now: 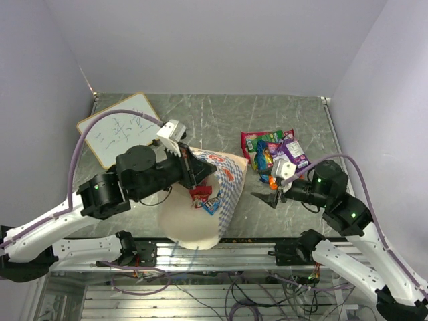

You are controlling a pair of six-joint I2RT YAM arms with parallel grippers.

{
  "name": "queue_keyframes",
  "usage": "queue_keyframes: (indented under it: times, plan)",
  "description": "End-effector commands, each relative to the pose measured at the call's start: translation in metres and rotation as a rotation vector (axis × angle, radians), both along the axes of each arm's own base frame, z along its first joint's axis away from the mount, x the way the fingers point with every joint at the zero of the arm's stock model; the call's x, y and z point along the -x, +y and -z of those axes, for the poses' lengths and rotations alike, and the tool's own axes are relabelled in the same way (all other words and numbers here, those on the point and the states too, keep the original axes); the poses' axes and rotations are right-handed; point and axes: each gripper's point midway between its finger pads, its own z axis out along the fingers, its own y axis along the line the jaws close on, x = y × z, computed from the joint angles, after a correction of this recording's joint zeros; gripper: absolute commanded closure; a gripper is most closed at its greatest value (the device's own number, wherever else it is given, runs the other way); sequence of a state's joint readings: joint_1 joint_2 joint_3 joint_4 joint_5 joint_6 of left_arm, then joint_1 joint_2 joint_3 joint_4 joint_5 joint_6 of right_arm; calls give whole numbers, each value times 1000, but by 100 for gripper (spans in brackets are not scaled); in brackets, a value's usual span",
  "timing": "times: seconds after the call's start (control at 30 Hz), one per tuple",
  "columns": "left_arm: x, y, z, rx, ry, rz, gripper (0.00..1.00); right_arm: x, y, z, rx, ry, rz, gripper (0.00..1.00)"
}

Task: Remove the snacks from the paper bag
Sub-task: Adjust the paper bag at the center of the board.

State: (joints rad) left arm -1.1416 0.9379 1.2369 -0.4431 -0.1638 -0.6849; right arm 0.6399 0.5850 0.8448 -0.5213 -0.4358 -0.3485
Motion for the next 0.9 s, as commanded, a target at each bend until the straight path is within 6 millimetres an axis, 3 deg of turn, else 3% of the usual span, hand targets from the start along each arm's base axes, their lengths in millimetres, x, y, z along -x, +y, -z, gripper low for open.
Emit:
queue_keyframes:
  times: [0.0, 0.13, 0.27, 0.37, 0.67, 0.77, 0.87]
  plan:
    - [-7, 7, 2, -41, -21, -45, 93, 39, 37, -11, -33, -101, -351, 38]
    - [-4, -22, 5, -32, -15, 35, 93, 37, 49, -36, -131, -131, -356, 35]
    - [-3, -55, 14, -33, 13, 111, 93, 34, 58, -32, -96, -92, -385, 35]
    - [-5, -65, 13, -13, 21, 124, 93, 44, 63, -37, -117, -91, -417, 35]
    - [-3, -68, -11, 82, 36, 125, 93, 75, 91, -24, -99, -40, -453, 38]
    - [-9, -52, -20, 83, 31, 57, 93, 83, 110, -10, -59, -19, -442, 38]
    - [-21, -20, -23, 60, 42, -83, 93, 89, 128, 8, -27, -11, -399, 38]
